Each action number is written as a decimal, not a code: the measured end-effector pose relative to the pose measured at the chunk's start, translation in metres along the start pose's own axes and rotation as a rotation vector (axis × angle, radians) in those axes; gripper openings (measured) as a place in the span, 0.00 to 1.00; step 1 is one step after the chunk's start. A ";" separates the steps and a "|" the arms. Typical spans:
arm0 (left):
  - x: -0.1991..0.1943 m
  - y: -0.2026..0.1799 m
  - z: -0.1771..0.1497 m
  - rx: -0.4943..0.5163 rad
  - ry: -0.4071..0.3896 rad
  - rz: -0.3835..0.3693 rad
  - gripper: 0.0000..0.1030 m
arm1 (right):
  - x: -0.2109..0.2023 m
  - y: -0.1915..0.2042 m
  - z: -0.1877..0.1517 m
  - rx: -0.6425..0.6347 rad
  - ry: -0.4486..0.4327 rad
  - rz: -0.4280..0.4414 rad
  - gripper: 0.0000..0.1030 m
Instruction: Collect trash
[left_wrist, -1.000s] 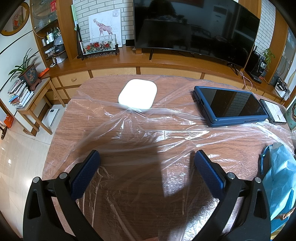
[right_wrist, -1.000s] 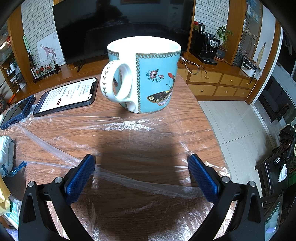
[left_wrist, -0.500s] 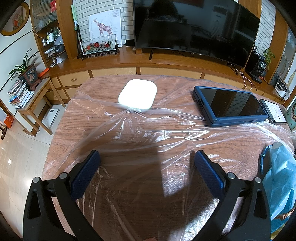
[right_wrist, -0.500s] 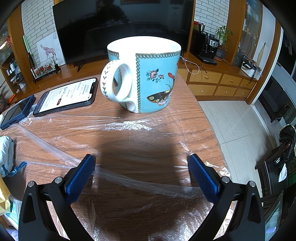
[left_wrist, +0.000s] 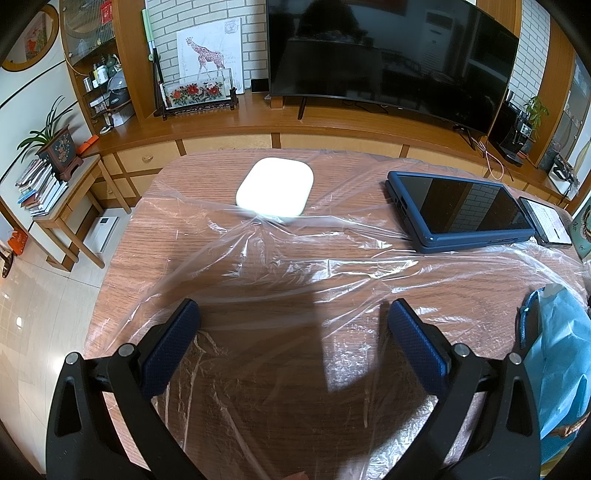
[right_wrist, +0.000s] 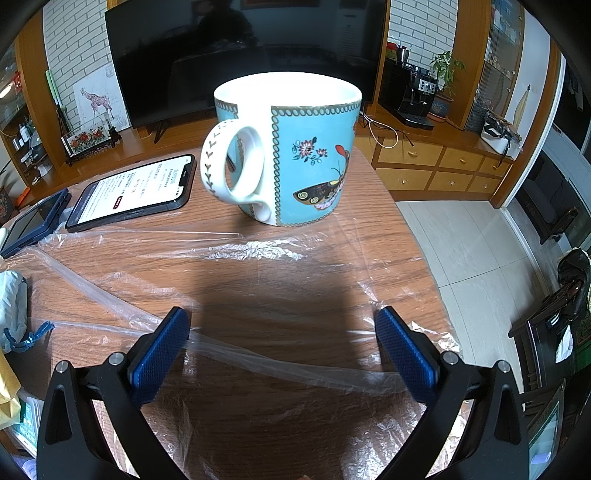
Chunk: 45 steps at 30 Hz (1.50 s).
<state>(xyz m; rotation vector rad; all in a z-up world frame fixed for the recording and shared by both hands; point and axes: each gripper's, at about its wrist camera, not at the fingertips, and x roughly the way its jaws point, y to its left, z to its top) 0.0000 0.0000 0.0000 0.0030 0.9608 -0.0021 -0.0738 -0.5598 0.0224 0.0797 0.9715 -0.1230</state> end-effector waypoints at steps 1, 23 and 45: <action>0.000 0.000 0.000 0.000 0.000 0.000 0.99 | 0.000 0.000 0.000 0.000 0.000 0.000 0.96; -0.072 0.006 0.000 -0.031 -0.069 -0.087 0.98 | -0.105 0.008 -0.014 -0.028 -0.111 0.174 0.96; -0.141 -0.066 -0.099 0.085 0.010 -0.387 0.99 | -0.166 0.127 -0.058 -0.216 -0.060 0.443 0.96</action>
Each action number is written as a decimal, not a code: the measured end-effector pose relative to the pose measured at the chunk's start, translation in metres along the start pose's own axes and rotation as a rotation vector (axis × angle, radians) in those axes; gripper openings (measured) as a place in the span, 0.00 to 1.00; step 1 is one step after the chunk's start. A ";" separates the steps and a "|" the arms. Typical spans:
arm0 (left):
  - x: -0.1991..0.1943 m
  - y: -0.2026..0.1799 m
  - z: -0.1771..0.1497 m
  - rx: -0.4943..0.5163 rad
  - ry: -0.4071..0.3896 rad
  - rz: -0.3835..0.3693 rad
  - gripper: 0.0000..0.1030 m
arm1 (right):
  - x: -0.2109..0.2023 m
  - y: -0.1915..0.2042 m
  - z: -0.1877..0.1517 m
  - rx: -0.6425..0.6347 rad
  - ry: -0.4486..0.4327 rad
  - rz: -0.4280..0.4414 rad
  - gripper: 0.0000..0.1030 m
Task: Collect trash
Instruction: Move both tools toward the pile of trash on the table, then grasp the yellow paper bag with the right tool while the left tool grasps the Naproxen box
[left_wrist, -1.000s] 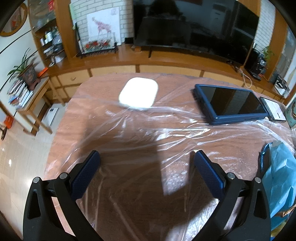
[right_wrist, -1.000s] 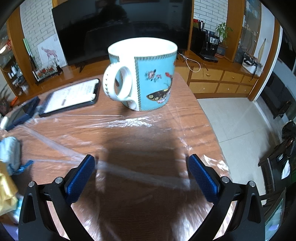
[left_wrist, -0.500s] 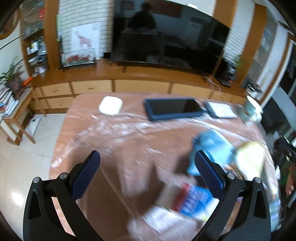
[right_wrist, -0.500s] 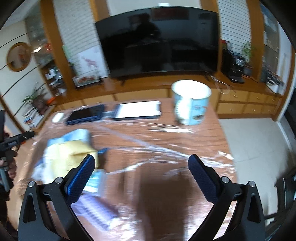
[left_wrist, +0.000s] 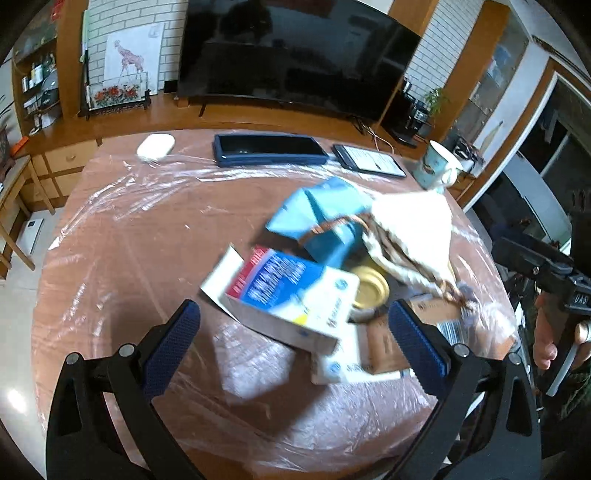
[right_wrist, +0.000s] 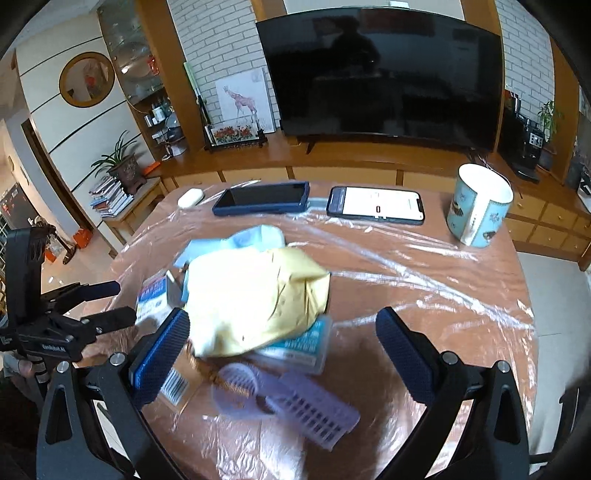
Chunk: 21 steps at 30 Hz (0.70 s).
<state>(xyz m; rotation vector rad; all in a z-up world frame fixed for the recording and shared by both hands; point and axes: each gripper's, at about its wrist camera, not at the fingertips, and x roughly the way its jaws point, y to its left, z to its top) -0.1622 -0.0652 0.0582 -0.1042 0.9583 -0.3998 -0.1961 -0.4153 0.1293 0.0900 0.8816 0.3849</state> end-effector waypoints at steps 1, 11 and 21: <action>0.001 -0.002 -0.002 -0.001 0.007 -0.011 0.99 | 0.002 -0.002 -0.001 0.011 0.008 0.006 0.96; 0.028 -0.003 0.007 0.005 0.021 0.069 0.99 | 0.055 -0.006 0.022 0.099 0.086 -0.018 0.96; 0.037 0.016 0.019 -0.047 0.032 0.125 0.99 | 0.089 -0.002 0.028 0.105 0.143 -0.039 0.96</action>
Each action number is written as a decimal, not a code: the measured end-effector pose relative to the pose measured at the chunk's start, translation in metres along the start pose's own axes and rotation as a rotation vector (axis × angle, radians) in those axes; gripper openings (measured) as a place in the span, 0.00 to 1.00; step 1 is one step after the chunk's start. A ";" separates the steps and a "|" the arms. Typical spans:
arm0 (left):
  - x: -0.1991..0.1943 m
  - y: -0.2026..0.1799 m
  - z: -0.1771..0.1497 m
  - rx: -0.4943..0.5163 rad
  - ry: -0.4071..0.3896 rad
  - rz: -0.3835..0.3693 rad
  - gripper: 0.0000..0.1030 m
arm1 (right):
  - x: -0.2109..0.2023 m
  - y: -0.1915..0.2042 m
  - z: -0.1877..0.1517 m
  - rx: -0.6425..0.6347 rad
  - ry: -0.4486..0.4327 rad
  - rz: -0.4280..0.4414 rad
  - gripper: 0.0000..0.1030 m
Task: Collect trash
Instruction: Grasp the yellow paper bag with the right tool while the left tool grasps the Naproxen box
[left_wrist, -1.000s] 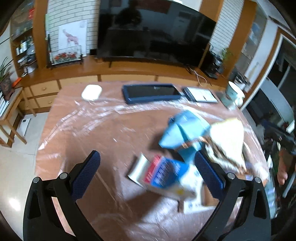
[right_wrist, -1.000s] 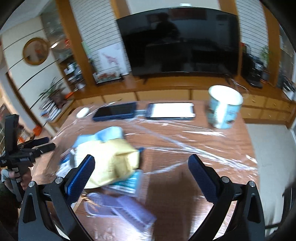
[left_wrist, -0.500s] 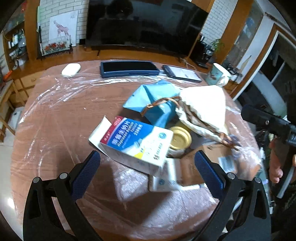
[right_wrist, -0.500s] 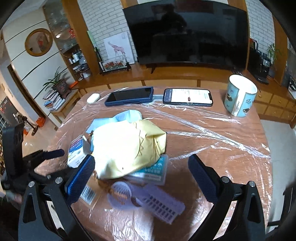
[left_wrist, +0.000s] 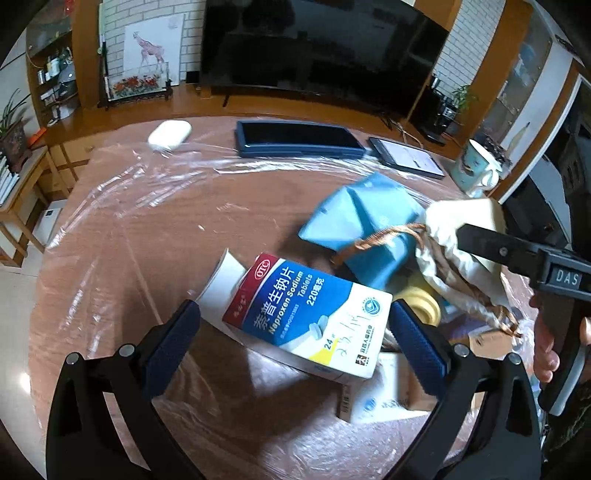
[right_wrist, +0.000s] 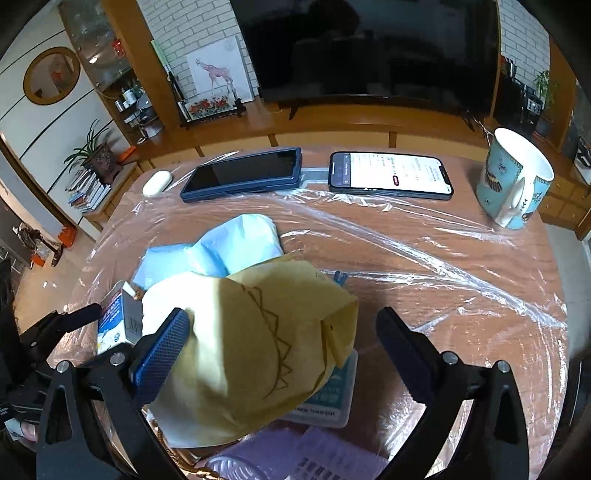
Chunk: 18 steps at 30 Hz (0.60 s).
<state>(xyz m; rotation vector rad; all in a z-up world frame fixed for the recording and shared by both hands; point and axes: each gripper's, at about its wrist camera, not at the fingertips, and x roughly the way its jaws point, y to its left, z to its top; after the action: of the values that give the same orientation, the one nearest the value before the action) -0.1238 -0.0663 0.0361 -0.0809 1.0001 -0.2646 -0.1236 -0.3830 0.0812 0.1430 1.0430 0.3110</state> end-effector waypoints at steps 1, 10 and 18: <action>0.003 0.001 0.002 -0.004 0.011 0.006 0.99 | 0.002 -0.002 0.001 0.016 0.011 0.011 0.96; 0.019 0.011 0.012 -0.055 0.032 -0.051 0.99 | 0.017 -0.015 0.002 0.112 0.066 0.084 0.96; 0.027 0.024 0.010 -0.149 0.078 -0.172 0.98 | 0.029 -0.028 -0.002 0.205 0.099 0.197 0.96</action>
<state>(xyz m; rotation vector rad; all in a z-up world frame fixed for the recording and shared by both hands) -0.0967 -0.0508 0.0148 -0.2954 1.0915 -0.3522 -0.1070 -0.4003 0.0487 0.4197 1.1603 0.3920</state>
